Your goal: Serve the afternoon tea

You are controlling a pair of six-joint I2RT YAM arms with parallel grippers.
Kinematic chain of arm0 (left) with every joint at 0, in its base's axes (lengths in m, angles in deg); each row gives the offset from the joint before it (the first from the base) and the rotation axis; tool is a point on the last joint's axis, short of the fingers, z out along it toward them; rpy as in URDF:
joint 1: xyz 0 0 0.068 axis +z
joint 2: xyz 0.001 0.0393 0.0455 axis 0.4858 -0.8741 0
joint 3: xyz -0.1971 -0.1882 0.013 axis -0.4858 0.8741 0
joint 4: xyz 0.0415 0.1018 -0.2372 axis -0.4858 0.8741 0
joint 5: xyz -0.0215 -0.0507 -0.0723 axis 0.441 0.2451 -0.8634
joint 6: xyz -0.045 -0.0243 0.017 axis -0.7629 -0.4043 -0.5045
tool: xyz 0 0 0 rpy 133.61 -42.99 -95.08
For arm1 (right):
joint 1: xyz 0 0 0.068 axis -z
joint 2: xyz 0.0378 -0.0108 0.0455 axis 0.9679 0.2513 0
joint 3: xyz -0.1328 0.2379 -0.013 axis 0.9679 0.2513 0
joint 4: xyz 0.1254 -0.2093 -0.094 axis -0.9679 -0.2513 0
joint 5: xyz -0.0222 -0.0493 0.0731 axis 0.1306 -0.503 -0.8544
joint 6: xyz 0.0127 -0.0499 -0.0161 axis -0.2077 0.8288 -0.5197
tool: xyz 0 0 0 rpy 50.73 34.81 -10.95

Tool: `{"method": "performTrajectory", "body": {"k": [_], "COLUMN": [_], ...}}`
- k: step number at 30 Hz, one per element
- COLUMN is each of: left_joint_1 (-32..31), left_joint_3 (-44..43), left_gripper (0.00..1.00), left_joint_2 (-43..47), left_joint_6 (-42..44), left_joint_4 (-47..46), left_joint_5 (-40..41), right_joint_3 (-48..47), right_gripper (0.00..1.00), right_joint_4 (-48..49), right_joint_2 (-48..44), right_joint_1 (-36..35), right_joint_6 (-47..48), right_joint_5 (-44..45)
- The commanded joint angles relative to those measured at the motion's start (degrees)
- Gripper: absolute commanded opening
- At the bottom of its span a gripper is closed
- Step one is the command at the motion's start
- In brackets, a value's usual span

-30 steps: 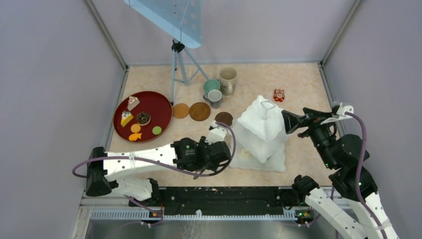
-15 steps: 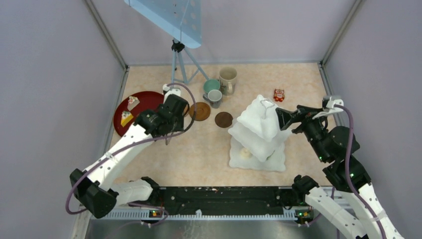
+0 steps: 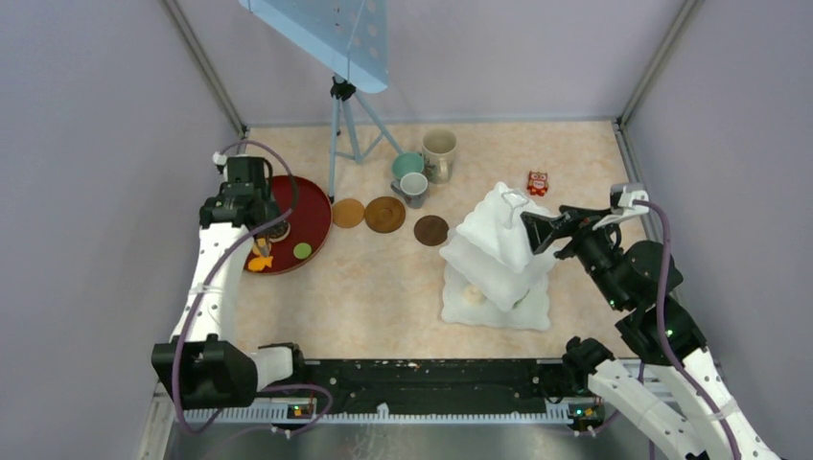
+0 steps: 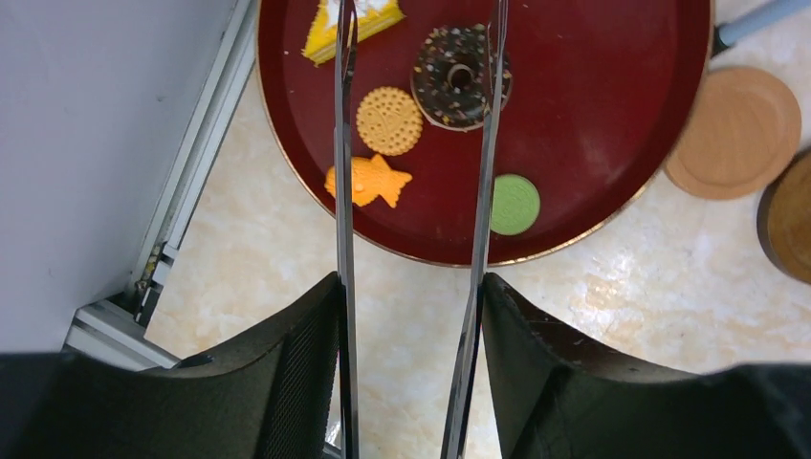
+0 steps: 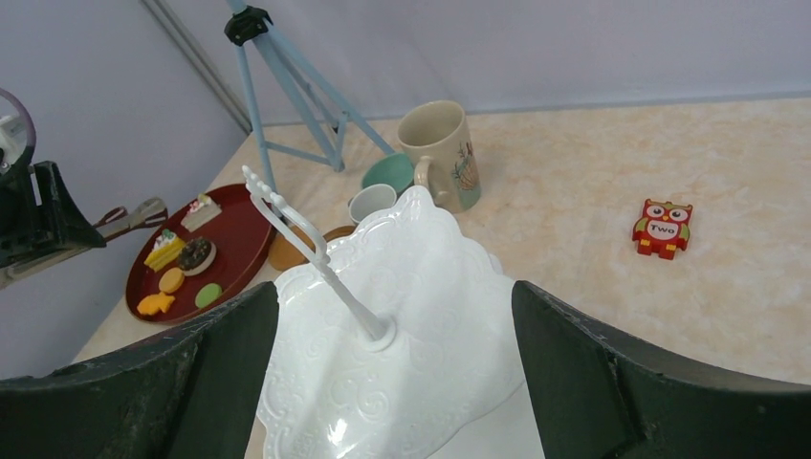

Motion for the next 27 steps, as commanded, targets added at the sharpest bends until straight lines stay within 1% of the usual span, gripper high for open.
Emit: {"method": "performTrajectory", "body": {"k": [1, 6, 11, 19, 22, 24, 27], "left_joint_1": [4.98, 6.65, 6.67, 6.67, 6.67, 6.69, 6.74], "left_joint_3": [1.15, 2.35, 3.24, 6.68, 7.44, 8.5, 9.86], "left_gripper": [0.6, 0.61, 0.62, 0.7, 0.69, 0.7, 0.69], "left_joint_2": [0.17, -2.87, -2.93, -2.86, -3.47, -3.41, -3.17], "left_joint_6": [3.43, 4.75, 4.34, 5.66, 5.95, 6.23, 6.51], "left_joint_4": [-5.84, -8.6, -10.64, -11.36, -10.88, -11.09, -12.68], "left_joint_5": [-6.54, -7.79, -10.17, -9.66, -11.07, -10.55, -11.63], "right_joint_3": [-0.63, -1.08, -1.36, -0.59, -0.39, -0.26, -0.21], "right_gripper": [0.9, 0.9, 0.9, 0.9, 0.9, 0.9, 0.9], "right_joint_4": [1.68, 1.54, 1.28, 1.91, 2.13, 2.08, 2.16], "right_joint_2": [-1.2, -1.54, -1.13, -1.01, -1.01, -1.11, -1.1], "right_joint_1": [-0.64, -0.66, -0.69, -0.65, -0.66, -0.64, -0.64], "right_joint_6": [1.85, 3.02, 3.48, 2.31, 1.79, 1.61, 1.68], "right_joint_5": [0.83, 1.79, 1.99, 1.49, 1.32, 1.39, 1.49]}}
